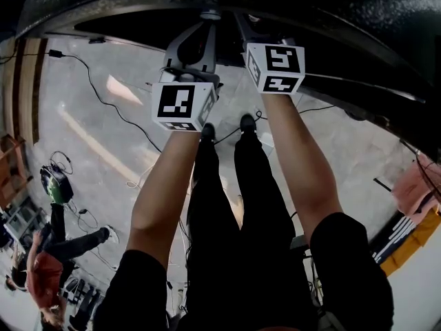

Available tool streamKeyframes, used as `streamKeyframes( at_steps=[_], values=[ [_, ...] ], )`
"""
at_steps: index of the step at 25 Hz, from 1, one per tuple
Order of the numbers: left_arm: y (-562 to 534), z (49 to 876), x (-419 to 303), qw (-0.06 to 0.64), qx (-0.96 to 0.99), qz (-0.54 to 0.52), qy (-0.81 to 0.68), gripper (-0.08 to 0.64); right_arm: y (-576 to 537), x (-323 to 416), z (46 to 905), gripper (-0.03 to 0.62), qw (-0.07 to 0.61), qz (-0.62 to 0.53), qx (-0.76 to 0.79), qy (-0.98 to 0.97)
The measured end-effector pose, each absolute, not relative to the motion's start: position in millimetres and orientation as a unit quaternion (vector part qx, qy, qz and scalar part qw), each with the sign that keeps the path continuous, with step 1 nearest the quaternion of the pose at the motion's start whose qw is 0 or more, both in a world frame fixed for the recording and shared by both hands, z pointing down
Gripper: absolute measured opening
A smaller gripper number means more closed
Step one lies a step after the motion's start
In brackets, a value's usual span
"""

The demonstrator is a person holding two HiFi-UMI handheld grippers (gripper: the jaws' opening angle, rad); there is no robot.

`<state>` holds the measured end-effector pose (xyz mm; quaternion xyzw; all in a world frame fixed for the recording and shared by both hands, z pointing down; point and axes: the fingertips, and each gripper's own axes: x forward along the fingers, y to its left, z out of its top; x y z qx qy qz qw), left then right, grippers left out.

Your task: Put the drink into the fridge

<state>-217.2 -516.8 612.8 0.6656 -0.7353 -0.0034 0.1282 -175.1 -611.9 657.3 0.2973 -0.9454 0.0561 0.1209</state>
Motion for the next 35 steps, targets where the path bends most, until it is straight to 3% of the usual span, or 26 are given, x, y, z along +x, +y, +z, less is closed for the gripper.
streamKeyframes(
  at_steps=[17, 20, 25, 35],
  values=[
    [-493, 628, -193, 0.111, 0.678, 0.028, -0.726, 0.015, -580, -130, 657, 0.300, 0.108, 0.077, 0.321, -0.938],
    [-480, 624, -187, 0.120, 0.679, 0.031, -0.724, 0.015, -563, -115, 654, 0.150, 0.122, 0.076, 0.328, -0.934],
    [-446, 599, -176, 0.121, 0.686, 0.038, -0.717, 0.015, -529, -97, 624, 0.041, 0.132, 0.073, 0.330, -0.932],
    [-384, 471, -181, 0.104, 0.698, 0.026, -0.708, 0.015, -455, -90, 469, 0.021, 0.094, 0.061, 0.334, -0.936]
  ],
)
